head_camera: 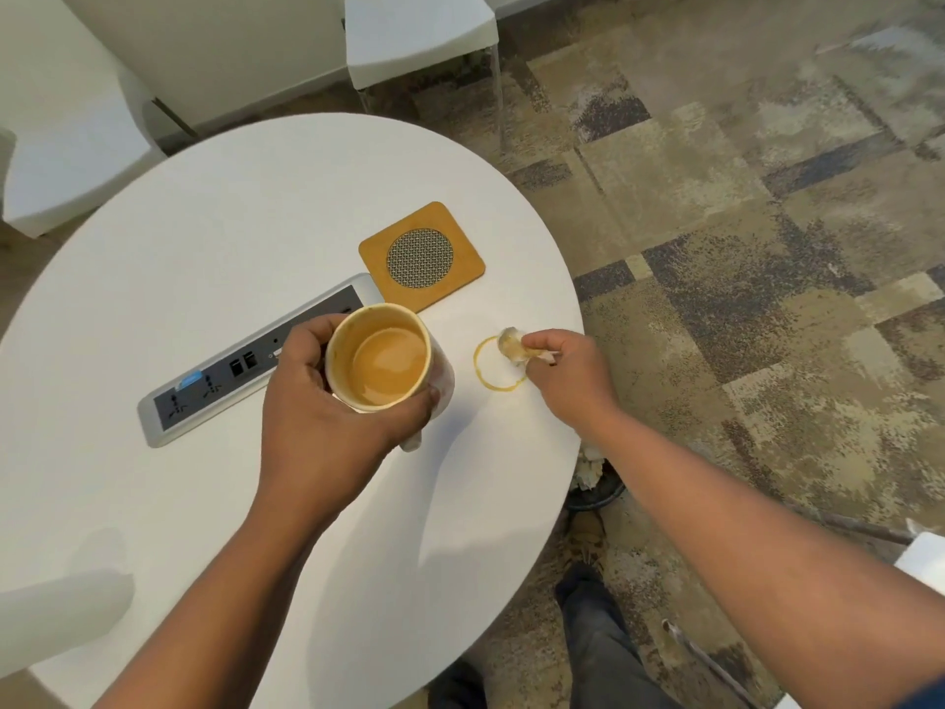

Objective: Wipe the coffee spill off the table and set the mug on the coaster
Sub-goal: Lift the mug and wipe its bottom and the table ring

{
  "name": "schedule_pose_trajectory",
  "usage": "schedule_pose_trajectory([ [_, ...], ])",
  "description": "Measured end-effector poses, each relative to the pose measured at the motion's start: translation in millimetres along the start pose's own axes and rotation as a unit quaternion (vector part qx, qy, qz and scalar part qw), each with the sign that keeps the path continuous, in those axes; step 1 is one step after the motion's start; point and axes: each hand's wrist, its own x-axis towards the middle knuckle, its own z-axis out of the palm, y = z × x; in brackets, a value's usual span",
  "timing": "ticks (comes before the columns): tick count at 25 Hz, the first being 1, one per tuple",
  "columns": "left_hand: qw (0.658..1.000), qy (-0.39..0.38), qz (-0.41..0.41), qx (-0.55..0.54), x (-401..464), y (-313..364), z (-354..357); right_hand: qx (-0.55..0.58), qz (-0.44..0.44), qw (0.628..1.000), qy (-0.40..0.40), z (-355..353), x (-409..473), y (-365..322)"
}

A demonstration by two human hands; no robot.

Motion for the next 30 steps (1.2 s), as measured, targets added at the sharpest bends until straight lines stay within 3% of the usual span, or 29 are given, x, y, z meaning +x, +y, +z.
schedule_pose_trajectory([
  [5,1.000,-0.006,-0.005,0.006,-3,-15,0,-0.199,-0.111,0.973,0.039,-2,37,0],
  [8,1.000,-0.001,-0.010,0.009,-2,-21,0,-0.274,-0.139,0.951,0.018,7,55,-3],
  [16,1.000,0.012,-0.013,0.021,2,-28,-3,-0.334,-0.185,0.914,-0.133,36,53,-15],
  [20,1.000,0.013,-0.014,0.020,0,-29,-3,-0.381,-0.201,0.875,-0.222,30,43,-13],
  [24,1.000,0.013,-0.016,0.023,-1,-32,-2,-0.404,-0.190,0.856,-0.260,9,32,-6],
  [27,0.999,0.013,-0.016,0.026,-1,-34,-4,-0.365,-0.142,0.890,-0.233,-14,33,-1],
  [30,0.999,0.013,-0.018,0.029,-3,-37,-5,-0.140,-0.081,0.975,-0.152,-30,45,-1],
])
